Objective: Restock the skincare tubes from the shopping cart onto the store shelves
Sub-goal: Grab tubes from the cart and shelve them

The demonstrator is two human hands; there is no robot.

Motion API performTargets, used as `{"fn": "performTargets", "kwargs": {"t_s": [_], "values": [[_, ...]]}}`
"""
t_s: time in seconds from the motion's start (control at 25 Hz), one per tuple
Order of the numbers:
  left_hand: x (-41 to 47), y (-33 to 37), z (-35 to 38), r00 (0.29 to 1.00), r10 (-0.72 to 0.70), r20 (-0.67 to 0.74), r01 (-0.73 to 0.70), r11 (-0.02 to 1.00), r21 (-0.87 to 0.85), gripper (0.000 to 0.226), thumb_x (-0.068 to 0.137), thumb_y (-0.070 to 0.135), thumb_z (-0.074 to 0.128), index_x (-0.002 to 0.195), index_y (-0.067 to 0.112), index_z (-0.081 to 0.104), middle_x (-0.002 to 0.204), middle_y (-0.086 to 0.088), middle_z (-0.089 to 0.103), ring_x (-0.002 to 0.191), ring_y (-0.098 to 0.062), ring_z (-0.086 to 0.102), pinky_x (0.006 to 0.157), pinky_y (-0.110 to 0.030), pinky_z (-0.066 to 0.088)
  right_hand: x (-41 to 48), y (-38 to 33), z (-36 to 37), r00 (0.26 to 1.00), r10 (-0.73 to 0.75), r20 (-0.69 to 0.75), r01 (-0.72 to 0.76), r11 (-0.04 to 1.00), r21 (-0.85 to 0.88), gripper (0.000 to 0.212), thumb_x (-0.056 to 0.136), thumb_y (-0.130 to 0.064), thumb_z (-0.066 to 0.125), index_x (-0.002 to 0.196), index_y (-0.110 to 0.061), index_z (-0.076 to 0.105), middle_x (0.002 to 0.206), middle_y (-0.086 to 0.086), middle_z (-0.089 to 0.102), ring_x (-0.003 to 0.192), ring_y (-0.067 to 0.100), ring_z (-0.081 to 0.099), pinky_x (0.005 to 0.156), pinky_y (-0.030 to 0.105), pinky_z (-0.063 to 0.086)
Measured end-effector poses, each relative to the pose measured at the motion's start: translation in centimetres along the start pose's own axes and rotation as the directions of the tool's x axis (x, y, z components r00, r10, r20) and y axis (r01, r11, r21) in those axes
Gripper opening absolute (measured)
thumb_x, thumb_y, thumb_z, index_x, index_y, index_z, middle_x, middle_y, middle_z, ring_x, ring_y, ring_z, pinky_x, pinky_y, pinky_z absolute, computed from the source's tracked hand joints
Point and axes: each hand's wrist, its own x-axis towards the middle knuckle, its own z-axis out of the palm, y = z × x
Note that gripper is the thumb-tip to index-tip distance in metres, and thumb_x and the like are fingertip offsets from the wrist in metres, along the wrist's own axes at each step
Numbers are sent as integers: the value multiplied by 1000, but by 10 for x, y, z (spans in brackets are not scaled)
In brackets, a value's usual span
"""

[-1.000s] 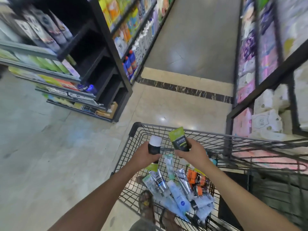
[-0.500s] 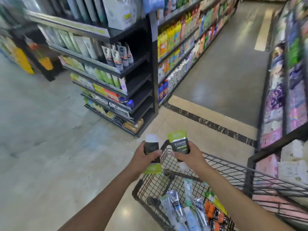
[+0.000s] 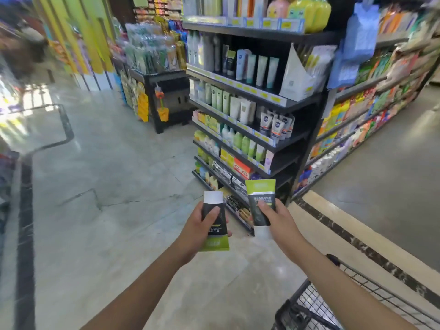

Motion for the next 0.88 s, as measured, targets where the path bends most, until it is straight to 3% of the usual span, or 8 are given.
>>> {"fn": "performTargets", "kwargs": {"t_s": [0.12, 0.28, 0.44, 0.68, 0.8, 0.88], "values": [[-11, 27, -59, 996, 65, -68, -66, 998, -14, 19, 109, 24, 49, 125, 15, 52, 107, -22, 73, 86, -42, 76, 70, -36, 60, 14, -20, 61, 998, -29, 57, 28, 999, 15, 15, 101, -24, 62, 116, -24, 64, 109, 12, 75, 93, 31, 74, 83, 52, 59], [-11, 65, -113, 981, 124, -151, -130, 991, -34, 18, 108, 25, 50, 124, 18, 53, 106, -18, 75, 86, -42, 76, 68, -35, 60, 31, -53, 126, 975, -127, 180, 123, 992, 31, 20, 103, -19, 57, 123, -23, 60, 108, 4, 76, 87, 21, 75, 68, 35, 60], [9, 92, -143, 966, 176, -192, -184, 982, -30, 19, 108, 25, 50, 125, 17, 53, 103, -17, 76, 86, -43, 76, 74, -41, 61, 58, -76, 171, 948, -194, 253, 201, 980, 0, 17, 104, -14, 53, 119, -19, 59, 95, 0, 76, 77, 12, 74, 64, 25, 58], [76, 136, -184, 938, 246, -245, -252, 968, 7, 19, 109, 27, 49, 124, 16, 52, 102, -15, 75, 85, -41, 76, 76, -43, 63, 141, -102, 228, 902, -278, 330, 305, 952, -32, 17, 106, -17, 52, 120, -16, 61, 98, 7, 77, 88, 23, 74, 76, 37, 59], [121, 157, -201, 923, 257, -286, -265, 964, 10, 20, 108, 30, 50, 124, 18, 52, 103, -15, 76, 85, -42, 76, 81, -47, 63, 189, -116, 254, 885, -296, 360, 331, 943, -37, 17, 105, -16, 52, 121, -13, 58, 96, 5, 76, 84, 17, 75, 70, 27, 58], [154, 171, -214, 918, 255, -306, -266, 964, 6, 19, 108, 29, 51, 123, 17, 53, 103, -17, 75, 85, -42, 76, 83, -49, 62, 226, -125, 271, 873, -300, 385, 338, 941, -33, 18, 105, -16, 53, 122, -13, 57, 100, 6, 76, 88, 19, 75, 71, 29, 59]]}}
